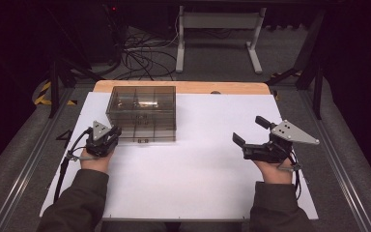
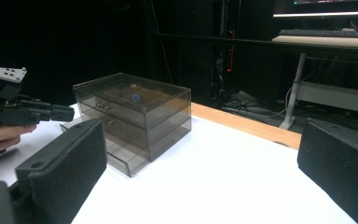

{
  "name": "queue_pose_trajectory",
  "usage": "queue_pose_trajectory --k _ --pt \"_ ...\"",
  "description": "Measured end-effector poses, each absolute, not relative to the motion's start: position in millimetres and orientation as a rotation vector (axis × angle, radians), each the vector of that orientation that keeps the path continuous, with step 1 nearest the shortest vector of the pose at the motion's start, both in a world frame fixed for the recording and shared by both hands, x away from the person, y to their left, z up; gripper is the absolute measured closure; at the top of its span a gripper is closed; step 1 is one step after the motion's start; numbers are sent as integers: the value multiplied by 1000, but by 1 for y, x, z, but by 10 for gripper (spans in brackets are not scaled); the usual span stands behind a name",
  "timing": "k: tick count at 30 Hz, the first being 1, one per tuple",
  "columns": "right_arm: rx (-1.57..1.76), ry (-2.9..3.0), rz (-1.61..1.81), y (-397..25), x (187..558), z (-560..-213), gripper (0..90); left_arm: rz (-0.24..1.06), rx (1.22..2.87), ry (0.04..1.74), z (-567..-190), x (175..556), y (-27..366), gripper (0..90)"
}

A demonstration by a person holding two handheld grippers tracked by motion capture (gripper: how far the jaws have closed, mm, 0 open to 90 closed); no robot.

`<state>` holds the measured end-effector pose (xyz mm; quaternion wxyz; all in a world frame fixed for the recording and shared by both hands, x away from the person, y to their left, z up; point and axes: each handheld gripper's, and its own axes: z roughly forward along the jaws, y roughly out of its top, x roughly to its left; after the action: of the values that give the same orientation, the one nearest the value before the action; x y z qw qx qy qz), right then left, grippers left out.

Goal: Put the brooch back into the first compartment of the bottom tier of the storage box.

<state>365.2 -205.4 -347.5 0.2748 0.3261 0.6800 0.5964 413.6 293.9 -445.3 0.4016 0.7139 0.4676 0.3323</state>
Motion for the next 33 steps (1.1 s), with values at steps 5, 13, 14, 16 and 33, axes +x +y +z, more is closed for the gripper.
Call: queue_pose_trajectory --k 5,13,14,16,33 --pt "878 1830 1599 -205 365 -348 21 815 1786 1194 -446 416 295 788" --pt "881 1832 1598 -205 365 -348 22 800 1790 1199 -449 420 296 788" --pt "881 1832 1598 -204 365 -348 23 793 1790 1199 -450 420 295 787" --pt "881 1833 1597 -204 365 -348 23 786 1796 1200 -451 421 295 787" --pt "881 1840 1589 -204 366 -349 25 768 1821 1213 -457 425 293 787"
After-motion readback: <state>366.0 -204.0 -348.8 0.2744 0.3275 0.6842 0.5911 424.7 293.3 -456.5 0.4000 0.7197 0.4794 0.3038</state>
